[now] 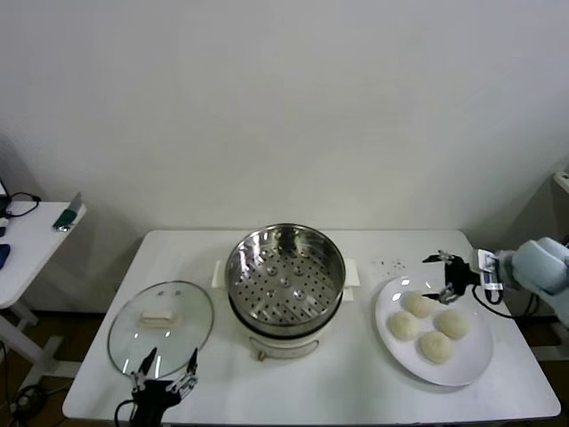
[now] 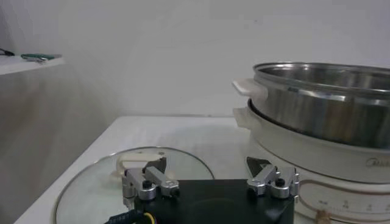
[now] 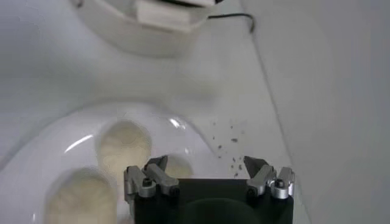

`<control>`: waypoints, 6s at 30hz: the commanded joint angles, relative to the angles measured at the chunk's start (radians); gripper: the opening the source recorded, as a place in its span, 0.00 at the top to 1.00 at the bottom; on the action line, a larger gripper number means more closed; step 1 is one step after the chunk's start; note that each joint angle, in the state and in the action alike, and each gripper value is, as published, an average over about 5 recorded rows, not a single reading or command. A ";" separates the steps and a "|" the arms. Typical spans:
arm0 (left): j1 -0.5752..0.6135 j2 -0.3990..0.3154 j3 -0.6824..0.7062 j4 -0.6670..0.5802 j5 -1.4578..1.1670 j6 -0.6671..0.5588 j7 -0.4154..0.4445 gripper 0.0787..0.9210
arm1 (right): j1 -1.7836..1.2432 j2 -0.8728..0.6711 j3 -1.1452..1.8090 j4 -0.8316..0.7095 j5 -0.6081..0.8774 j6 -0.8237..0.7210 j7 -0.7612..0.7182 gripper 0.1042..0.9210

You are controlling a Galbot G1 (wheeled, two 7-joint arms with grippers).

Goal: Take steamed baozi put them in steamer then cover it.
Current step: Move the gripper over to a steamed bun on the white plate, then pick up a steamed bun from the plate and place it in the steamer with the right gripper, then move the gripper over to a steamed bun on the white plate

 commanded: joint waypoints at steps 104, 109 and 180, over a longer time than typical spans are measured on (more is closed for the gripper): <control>-0.015 0.023 -0.008 -0.032 -0.030 0.019 -0.001 0.12 | 0.710 0.935 -0.827 -0.360 -0.397 0.763 -0.055 0.34; -0.016 0.022 -0.008 -0.030 -0.030 0.017 -0.001 0.12 | 0.679 0.956 -0.808 -0.424 -0.412 0.767 -0.036 0.34; -0.023 0.015 -0.003 -0.035 -0.011 -0.015 0.001 0.12 | 0.524 0.176 -0.942 0.056 0.252 -0.296 0.206 0.12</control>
